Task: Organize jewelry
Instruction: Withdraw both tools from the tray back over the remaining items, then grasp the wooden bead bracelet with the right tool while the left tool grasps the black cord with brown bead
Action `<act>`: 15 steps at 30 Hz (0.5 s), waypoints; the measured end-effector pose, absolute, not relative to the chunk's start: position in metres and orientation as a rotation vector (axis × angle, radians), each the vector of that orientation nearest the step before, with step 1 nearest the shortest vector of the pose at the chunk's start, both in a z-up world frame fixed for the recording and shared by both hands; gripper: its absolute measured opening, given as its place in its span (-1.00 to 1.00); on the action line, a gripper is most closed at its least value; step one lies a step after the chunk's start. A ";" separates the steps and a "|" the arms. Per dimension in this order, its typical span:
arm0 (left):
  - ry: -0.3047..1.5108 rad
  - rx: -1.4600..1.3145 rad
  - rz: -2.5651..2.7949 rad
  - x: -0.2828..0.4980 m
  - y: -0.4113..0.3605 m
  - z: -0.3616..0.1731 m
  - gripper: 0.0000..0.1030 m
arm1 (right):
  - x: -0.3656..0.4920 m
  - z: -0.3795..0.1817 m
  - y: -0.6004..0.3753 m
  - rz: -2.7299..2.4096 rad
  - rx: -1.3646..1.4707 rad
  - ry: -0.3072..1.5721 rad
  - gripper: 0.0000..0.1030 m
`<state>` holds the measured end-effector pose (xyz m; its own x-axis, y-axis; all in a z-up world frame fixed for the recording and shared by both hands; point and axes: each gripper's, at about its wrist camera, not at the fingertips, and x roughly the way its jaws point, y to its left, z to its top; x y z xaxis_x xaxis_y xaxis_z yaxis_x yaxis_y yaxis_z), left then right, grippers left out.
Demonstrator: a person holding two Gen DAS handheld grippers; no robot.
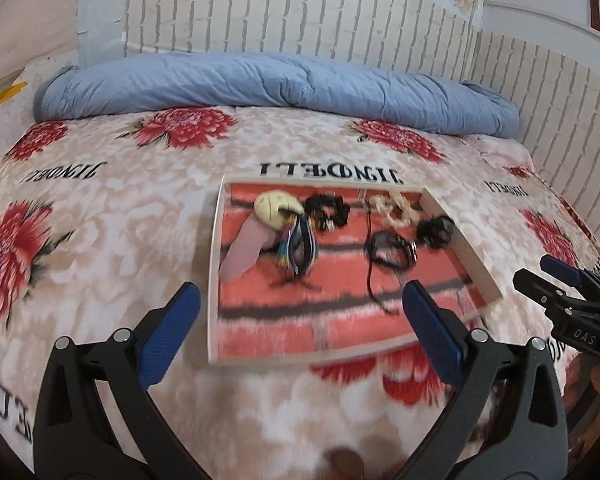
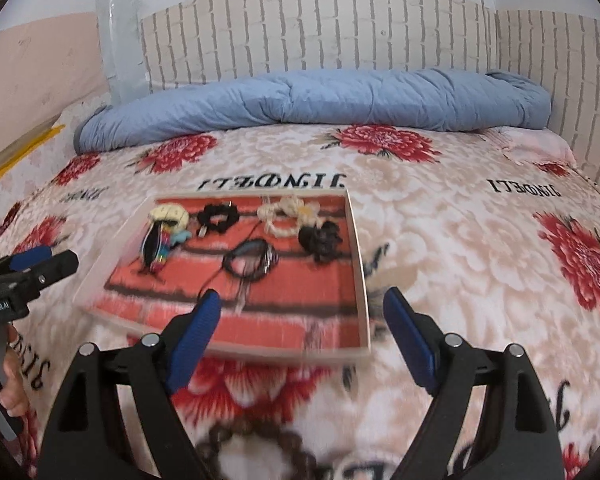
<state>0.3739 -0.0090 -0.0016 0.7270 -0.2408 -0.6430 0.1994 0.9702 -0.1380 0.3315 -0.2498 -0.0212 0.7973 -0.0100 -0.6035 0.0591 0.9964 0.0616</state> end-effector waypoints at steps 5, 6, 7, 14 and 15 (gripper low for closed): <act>0.739 -0.077 -0.228 0.338 0.002 -0.010 0.90 | 0.299 -0.032 -0.236 -0.035 0.036 0.666 0.59; 0.748 -0.078 -0.224 0.330 0.004 -0.012 0.90 | 0.293 -0.037 -0.235 -0.034 0.034 0.677 0.59; 0.756 -0.079 -0.219 0.323 0.005 -0.016 0.90 | 0.288 -0.040 -0.235 -0.033 0.034 0.684 0.59; 0.804 -0.069 -0.213 0.290 0.008 -0.037 0.90 | 0.262 -0.055 -0.228 -0.038 0.018 0.713 0.59; 0.812 -0.069 -0.213 0.286 0.007 -0.040 0.90 | 0.260 -0.056 -0.227 -0.039 0.014 0.715 0.59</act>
